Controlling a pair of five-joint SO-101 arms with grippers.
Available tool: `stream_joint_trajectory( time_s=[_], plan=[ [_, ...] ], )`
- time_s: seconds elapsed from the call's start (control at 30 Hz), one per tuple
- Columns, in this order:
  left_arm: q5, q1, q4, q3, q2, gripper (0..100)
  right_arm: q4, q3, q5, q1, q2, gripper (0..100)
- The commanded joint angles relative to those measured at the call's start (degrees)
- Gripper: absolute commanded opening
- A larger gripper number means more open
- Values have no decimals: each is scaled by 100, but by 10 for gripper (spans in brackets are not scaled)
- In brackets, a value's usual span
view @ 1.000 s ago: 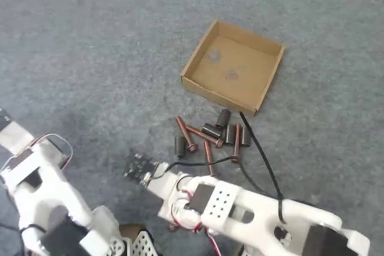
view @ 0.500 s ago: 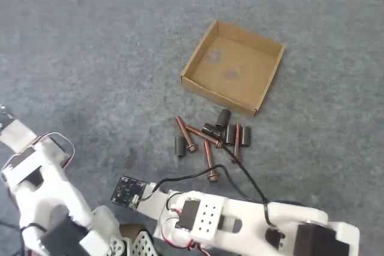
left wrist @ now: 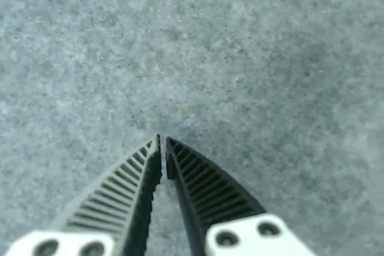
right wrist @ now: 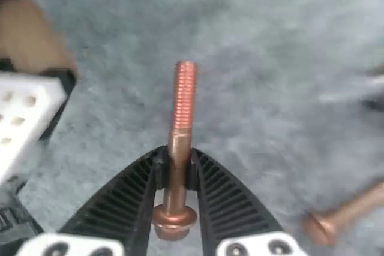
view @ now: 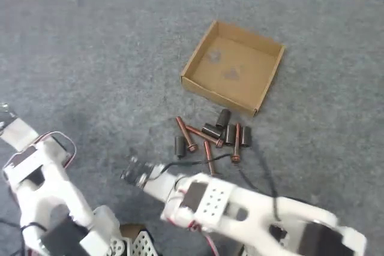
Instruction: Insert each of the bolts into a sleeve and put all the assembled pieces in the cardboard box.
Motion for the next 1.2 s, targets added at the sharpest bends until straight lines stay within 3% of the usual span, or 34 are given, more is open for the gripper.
stream_joint_trajectory(
  time_s=[0.0, 0.07, 0.27, 0.47, 0.77, 0.83, 0.93, 1.17],
  plan=[
    [26, 26, -132, -286, 9, 15, 242, -229, 123, 699, -1095, 6],
    [26, 35, -132, -286, 9, 15, 251, -229, 299, 1015, -1429, 7],
    [18, 35, -132, -268, -18, 14, 242, -369, 1908, 1411, -1754, 7],
    [9, 26, -132, -259, -18, 14, 22, -1073, 1943, 1411, -1015, 8],
    [9, 26, -132, -259, -18, 14, -1754, -1178, 1934, 1420, 857, 13],
    [9, 26, -132, -259, -18, 14, -1895, -1222, 1829, 1429, 1174, 58],
    [9, 26, -132, -259, -18, 14, -1543, -1591, 1477, 1437, 1516, 150],
    [9, 26, -132, -268, -9, 14, -242, -2224, 1415, 1640, 892, 91]
  ],
)
